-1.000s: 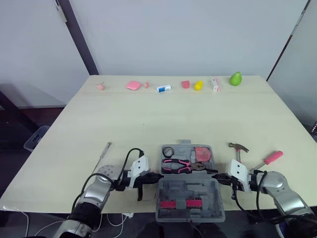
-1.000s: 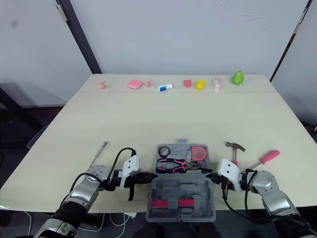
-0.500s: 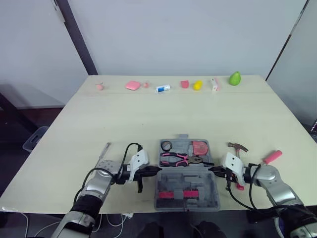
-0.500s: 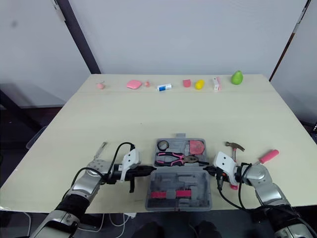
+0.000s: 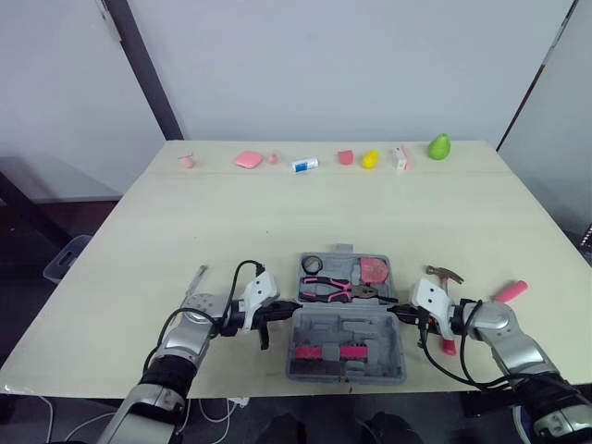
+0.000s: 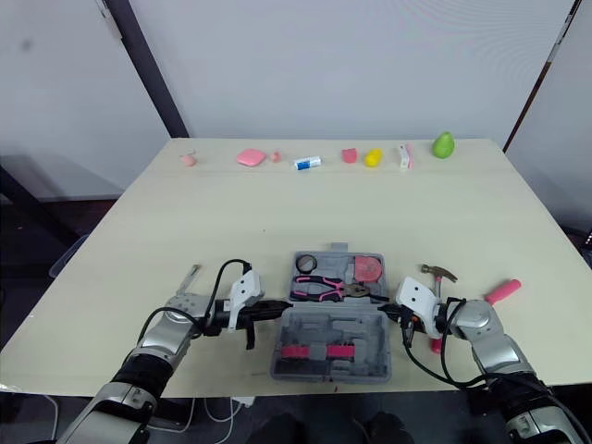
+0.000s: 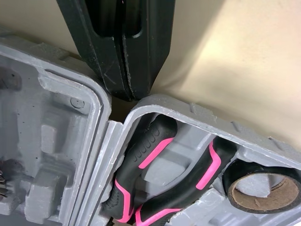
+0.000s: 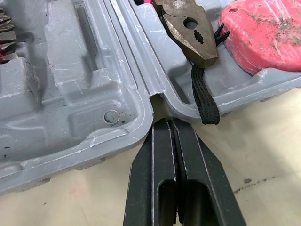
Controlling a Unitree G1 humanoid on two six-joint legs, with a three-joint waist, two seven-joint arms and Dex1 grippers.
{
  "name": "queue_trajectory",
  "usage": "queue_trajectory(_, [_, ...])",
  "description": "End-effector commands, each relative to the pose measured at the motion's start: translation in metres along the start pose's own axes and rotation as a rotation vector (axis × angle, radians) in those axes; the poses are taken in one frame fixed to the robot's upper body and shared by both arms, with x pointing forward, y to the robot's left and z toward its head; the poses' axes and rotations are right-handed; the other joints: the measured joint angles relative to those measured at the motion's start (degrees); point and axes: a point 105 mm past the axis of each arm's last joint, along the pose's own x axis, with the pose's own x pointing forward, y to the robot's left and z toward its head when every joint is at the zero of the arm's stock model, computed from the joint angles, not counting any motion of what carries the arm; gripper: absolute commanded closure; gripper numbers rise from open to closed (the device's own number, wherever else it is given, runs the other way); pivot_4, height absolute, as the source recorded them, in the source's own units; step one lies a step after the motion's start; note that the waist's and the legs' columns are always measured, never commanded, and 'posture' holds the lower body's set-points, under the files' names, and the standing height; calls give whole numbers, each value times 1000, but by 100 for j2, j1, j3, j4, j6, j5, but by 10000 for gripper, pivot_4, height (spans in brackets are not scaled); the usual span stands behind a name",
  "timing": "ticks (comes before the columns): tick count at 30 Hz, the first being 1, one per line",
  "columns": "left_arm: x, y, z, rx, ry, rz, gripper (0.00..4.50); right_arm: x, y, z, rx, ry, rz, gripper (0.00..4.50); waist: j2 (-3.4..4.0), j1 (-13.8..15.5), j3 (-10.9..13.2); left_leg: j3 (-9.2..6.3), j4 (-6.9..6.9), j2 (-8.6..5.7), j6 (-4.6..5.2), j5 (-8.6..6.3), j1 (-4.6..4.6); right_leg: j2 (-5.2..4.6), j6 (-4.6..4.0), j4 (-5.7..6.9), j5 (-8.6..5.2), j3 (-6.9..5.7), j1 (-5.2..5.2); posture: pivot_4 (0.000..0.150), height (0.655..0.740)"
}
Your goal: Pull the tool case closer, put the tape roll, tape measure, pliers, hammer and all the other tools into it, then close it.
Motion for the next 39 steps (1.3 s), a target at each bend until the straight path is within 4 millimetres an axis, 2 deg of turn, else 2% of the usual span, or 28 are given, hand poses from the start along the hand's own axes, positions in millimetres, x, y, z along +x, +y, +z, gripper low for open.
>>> queue_trajectory(1, [8, 2, 5, 19, -11, 6, 45000, 6, -3, 24, -58, -82, -1, 44679, 0, 0, 0, 0, 0, 0, 0, 0, 0, 0, 0, 0, 0, 0, 0, 1500, 7400])
queue_trajectory(25, [5, 1, 1, 8, 0, 10, 45000, 14, -4, 29, -58, -113, -25, 44679, 0, -6, 0, -2, -1, 0, 0, 0, 0, 0, 0, 0, 0, 0, 0, 1500, 7400])
queue_trajectory(39, [-4, -1, -10, -11, 29, 23, 45000, 14, -7, 29, -77, -125, -59, 44679, 1, -34, 0, -4, -4, 4, 0, 0, 1, 4, -1, -1, 0, 2, -2, 1500, 7400])
